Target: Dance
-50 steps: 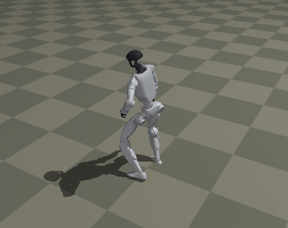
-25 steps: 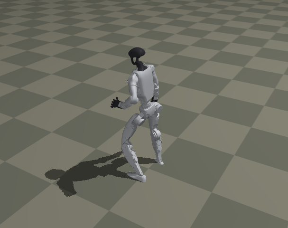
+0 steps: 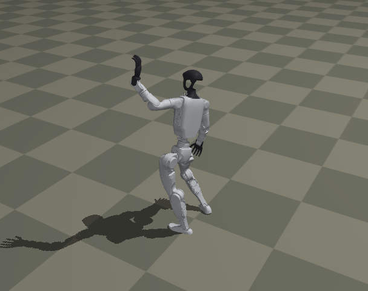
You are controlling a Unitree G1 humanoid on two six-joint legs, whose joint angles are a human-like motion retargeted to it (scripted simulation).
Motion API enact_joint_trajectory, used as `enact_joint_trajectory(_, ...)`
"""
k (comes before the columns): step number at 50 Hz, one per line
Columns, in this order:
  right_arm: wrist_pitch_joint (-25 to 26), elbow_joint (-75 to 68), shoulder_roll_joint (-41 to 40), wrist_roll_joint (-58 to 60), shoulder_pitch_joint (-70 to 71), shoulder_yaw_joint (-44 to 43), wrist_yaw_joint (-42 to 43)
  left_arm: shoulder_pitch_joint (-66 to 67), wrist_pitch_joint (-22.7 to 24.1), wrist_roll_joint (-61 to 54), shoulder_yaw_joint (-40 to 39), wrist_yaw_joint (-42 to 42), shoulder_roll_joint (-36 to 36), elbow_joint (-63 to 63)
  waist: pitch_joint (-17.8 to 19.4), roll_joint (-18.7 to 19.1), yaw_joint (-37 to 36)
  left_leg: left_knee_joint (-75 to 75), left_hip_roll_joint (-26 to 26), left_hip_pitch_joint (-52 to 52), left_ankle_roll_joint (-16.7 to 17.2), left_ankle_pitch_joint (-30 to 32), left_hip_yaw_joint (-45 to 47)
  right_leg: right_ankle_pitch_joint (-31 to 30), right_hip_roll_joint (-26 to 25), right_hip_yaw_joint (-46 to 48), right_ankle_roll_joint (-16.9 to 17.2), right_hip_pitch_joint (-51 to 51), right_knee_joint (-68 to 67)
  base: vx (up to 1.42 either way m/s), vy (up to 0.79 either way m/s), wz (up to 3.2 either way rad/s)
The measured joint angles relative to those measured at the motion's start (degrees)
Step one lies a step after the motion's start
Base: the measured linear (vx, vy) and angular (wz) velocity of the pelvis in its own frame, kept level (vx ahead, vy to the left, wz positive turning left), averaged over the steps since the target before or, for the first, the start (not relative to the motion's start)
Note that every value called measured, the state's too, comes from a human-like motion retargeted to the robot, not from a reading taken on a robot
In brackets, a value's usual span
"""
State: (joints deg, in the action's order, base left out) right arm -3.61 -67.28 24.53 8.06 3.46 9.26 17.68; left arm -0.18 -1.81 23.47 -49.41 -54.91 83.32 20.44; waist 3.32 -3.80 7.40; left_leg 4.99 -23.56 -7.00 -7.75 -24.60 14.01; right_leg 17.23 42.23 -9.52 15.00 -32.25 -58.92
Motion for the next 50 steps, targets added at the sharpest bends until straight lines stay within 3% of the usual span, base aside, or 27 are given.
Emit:
enact_joint_trajectory(8,1.7,3.1,1.2,-0.7,-4.1,-2.9,-0.7,0.4,1.2,-7.7,-4.6,3.4,7.0,6.1,1.4,1.3,2.5,-5.9,-2.3,-5.0,-1.2,3.9,-4.3,-9.7,4.1,0.1,0.0,-0.6,-3.5,0.02,0.13,0.26)
enact_joint_trajectory(16,2.1,6.4,1.8,-1.0,-5.3,-0.9,-4.4,-4.5,4.5,-12.5,-1.4,10.6,4.6,-1.3,1.7,-1.1,6.2,-5.9,-2.1,-6.2,-1.5,6.1,-8.9,-16.0,5.4,0.9,-1.6,2.3,-4.9,0.03,0.03,0.53)
enact_joint_trajectory(20,2.1,9.2,4.1,-1.0,-4.3,1.7,-8.1,-13.1,5.7,-14.2,9.9,17.7,-1.9,-8.4,1.4,-1.6,7.6,-4.3,-0.3,-5.3,-1.3,5.8,-10.8,-19.1,4.5,3.1,-2.9,3.9,-5.4,0.05,-0.03,0.61)
enact_joint_trajectory(25,1.4,12.8,7.6,-0.5,-5.3,1.9,-12.9,-28.0,7.5,-15.9,34.5,29.5,-17.4,-16.1,0.9,-2.8,5.5,0.0,2.5,-2.9,-1.0,4.2,-12.0,-23.1,3.9,6.8,-4.9,5.1,-5.7,0.06,-0.07,0.53)
enact_joint_trajectory(30,-0.2,19.2,10.6,0.2,-5.2,1.4,-14.9,-29.6,9.9,-20.3,50.0,41.7,-34.1,-22.2,1.5,-6.4,3.8,7.9,5.1,0.7,-0.9,0.4,-11.9,-24.7,4.3,10.9,-7.5,6.4,-7.0,0.08,-0.14,0.36)
enact_joint_trajectory(37,-3.6,32.5,15.2,-0.5,-3.9,-1.2,-14.4,-19.2,11.1,-26.2,60.6,58.8,-47.7,-29.5,2.4,-3.7,2.8,30.5,16.4,10.5,0.3,-11.6,-11.0,-22.9,-2.8,18.5,-10.9,9.5,-10.0,0.12,-0.21,0.02)
enact_joint_trajectory(40,-5.2,37.2,15.5,-2.4,-2.7,-2.8,-12.5,-13.1,11.3,-26.5,61.4,61.9,-49.1,-31.0,2.3,1.2,2.0,42.1,26.1,16.1,2.3,-15.7,-10.9,-21.9,-10.5,23.1,-13.2,10.5,-9.8,0.11,-0.26,-0.46)
enact_joint_trajectory(42,-6.4,39.3,15.0,-4.0,-2.1,-3.9,-10.7,-8.8,11.5,-26.2,61.2,62.3,-49.5,-30.7,2.3,4.9,1.3,50.4,33.6,20.4,4.0,-15.4,-11.2,-21.6,-16.4,26.1,-15.3,11.5,-8.9,0.08,-0.28,-0.52)
enact_joint_trajectory(44,-7.5,40.9,14.2,-6.0,-2.1,-5.0,-8.6,-4.5,11.6,-25.9,60.8,62.2,-50.2,-29.5,2.7,8.7,0.2,60.2,41.7,25.7,6.7,-9.6,-12.4,-21.2,-22.3,29.0,-18.1,12.7,-7.8,0.05,-0.29,-0.59)
enact_joint_trajectory(47,-9.1,42.4,13.0,-8.8,-3.4,-7.4,-5.2,1.1,11.2,-25.1,59.9,62.2,-52.5,-26.4,4.1,14.0,-2.8,77.1,52.4,36.5,12.1,9.0,-17.3,-19.6,-30.8,32.0,-23.1,14.5,-5.6,0.02,-0.32,-0.67)
enact_joint_trajectory(50,-10.4,42.3,11.8,-10.7,-5.8,-10.8,-2.1,4.8,10.2,-23.0,59.0,62.1,-55.5,-21.9,5.6,15.7,-5.1,91.8,52.7,46.9,15.4,21.4,-22.1,-15.9,-34.5,32.4,-26.4,15.4,-5.1,0.02,-0.30,-0.21)
